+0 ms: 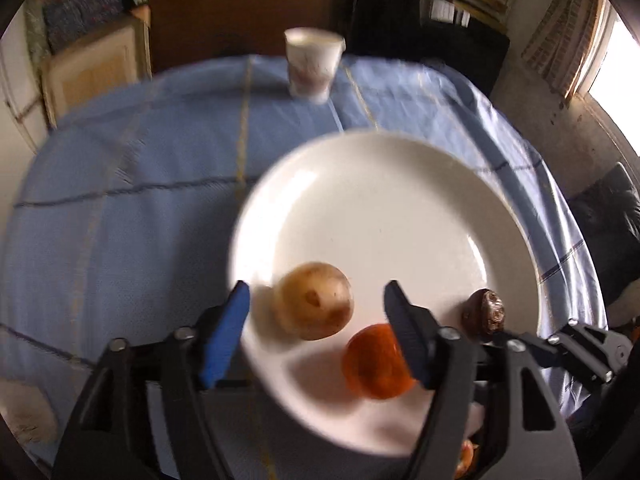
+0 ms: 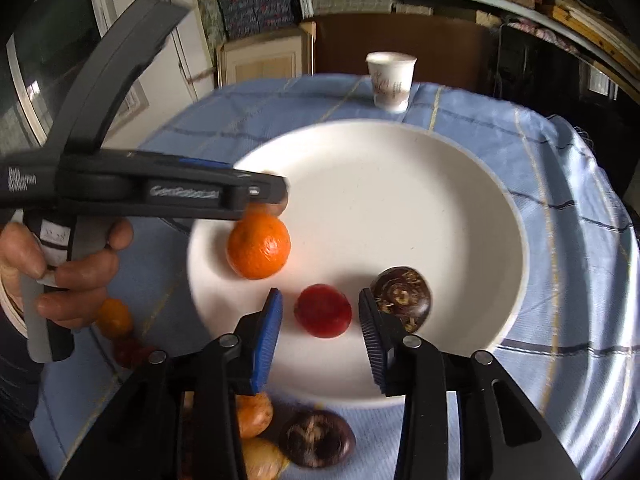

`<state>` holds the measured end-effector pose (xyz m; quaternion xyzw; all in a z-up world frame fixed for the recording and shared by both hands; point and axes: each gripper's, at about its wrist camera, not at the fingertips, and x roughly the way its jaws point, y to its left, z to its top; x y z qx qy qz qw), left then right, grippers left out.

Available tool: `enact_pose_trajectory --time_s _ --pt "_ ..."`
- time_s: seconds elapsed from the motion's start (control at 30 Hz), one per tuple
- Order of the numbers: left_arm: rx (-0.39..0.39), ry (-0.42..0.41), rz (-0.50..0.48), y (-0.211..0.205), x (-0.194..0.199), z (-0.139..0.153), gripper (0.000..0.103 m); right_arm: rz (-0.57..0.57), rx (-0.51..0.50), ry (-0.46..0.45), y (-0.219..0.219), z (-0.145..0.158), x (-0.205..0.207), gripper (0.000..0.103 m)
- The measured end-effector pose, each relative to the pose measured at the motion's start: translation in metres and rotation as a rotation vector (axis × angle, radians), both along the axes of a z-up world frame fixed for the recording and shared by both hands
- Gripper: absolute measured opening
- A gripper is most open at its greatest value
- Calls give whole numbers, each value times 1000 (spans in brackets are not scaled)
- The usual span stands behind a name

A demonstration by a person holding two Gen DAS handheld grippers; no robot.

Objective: Organize fruits
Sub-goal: 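Place both held fruits onto the white plate and open both tools, then grasp the dark red plum with the right tool while the left tool grasps a yellow tomato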

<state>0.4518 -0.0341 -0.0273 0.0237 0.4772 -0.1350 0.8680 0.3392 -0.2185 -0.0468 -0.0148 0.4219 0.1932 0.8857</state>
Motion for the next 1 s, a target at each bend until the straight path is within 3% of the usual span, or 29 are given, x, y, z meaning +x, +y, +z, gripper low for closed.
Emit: enact_pose_trajectory --time_s 0.13,0.27,0.4,0.53,0.6,0.67,0.8,1.0 --pt "-7 -117 32 17 -48 35 92 -34 97 -73 -25 23 -36 49" --pt "-26 -182 40 33 -109 45 95 -61 174 -132 -45 22 -80 57" --pt "-33 -177 63 47 -167 28 98 -116 262 -166 -61 2 -123 64" --pt "-47 -212 86 59 -207 3 98 -141 380 -103 -70 -17 -146 64" --pt "-38 -187 89 62 -216 -11 98 -136 412 -96 -68 -21 -156 64" --pt "-23 -170 86 63 -221 -18 98 -138 405 -109 -62 -22 -164 64" --pt "34 -227 68 58 -234 -18 98 -151 353 -150 -52 -18 -170 64" --pt "50 -226 73 59 -235 -18 98 -163 265 -154 -42 -18 -173 48"
